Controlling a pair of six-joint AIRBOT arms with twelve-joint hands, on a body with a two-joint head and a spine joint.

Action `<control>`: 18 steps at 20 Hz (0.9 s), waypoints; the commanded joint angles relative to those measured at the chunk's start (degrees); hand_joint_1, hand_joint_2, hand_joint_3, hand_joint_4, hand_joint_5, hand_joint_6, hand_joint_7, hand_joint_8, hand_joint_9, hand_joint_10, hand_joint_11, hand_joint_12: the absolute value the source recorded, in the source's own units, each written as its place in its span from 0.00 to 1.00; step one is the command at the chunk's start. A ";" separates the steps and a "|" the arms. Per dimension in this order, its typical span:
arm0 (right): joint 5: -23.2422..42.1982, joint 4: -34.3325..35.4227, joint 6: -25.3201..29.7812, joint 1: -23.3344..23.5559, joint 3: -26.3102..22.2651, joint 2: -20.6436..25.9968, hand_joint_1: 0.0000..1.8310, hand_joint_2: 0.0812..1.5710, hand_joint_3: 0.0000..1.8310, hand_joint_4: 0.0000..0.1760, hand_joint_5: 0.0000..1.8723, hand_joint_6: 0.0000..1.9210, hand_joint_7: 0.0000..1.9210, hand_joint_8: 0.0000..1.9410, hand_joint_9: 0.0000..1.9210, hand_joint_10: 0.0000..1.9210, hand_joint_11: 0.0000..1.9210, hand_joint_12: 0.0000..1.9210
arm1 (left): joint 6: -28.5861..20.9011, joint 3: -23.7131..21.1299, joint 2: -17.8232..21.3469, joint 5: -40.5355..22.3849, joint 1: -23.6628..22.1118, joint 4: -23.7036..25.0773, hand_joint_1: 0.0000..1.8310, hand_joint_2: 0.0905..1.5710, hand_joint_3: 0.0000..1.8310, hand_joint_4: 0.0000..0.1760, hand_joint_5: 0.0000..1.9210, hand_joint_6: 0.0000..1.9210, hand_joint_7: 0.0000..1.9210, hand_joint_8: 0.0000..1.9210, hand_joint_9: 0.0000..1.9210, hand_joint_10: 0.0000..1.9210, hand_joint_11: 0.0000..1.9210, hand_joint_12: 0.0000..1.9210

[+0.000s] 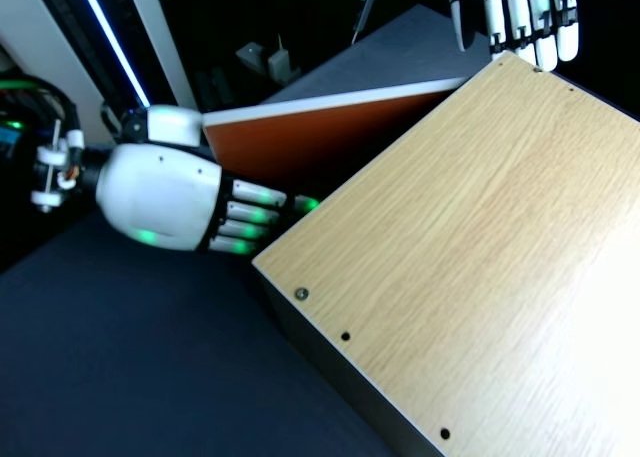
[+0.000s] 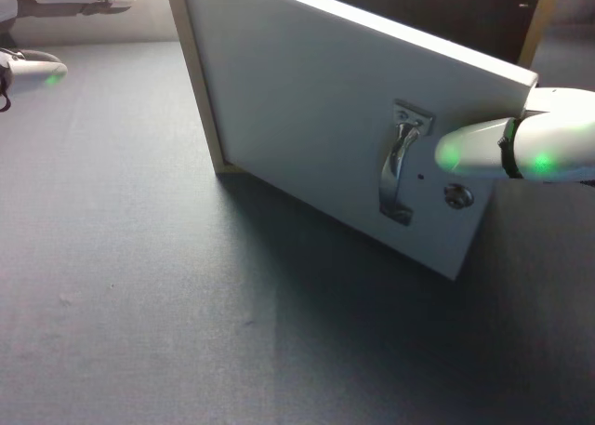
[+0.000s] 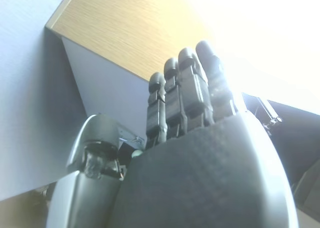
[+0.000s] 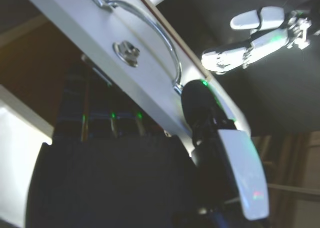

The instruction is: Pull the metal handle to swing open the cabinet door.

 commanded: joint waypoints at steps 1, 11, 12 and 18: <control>8.69 -0.83 0.44 0.78 -0.15 0.80 0.00 1.00 0.06 0.00 0.01 0.00 0.02 0.00 0.02 0.00 0.00 0.08 | -0.08 0.25 0.67 -1.04 -0.74 -3.55 0.00 1.00 0.02 0.00 0.12 0.00 0.13 0.00 0.13 0.00 0.00 0.30; 14.22 -11.55 0.44 -0.55 -1.58 1.90 0.00 1.00 0.06 0.00 0.00 0.00 0.01 0.00 0.02 0.00 0.00 0.08 | -0.92 0.32 0.74 1.01 -0.75 -3.54 0.00 1.00 0.02 0.00 0.13 0.00 0.15 0.00 0.14 0.00 0.00 0.33; 15.08 -12.47 0.44 -1.13 -1.81 1.98 0.00 1.00 0.05 0.00 0.00 0.00 0.01 0.00 0.02 0.00 0.00 0.08 | -0.92 0.32 0.74 1.05 -0.76 -3.54 0.00 1.00 0.02 0.00 0.13 0.00 0.15 0.00 0.14 0.00 0.00 0.33; 19.78 -16.92 0.43 -4.15 -3.34 2.27 0.00 1.00 0.06 0.00 0.00 0.00 0.02 0.00 0.02 0.00 0.00 0.09 | -0.98 0.33 1.05 1.13 -1.18 -2.90 0.00 1.00 0.02 0.00 0.15 0.00 0.16 0.00 0.15 0.00 0.00 0.38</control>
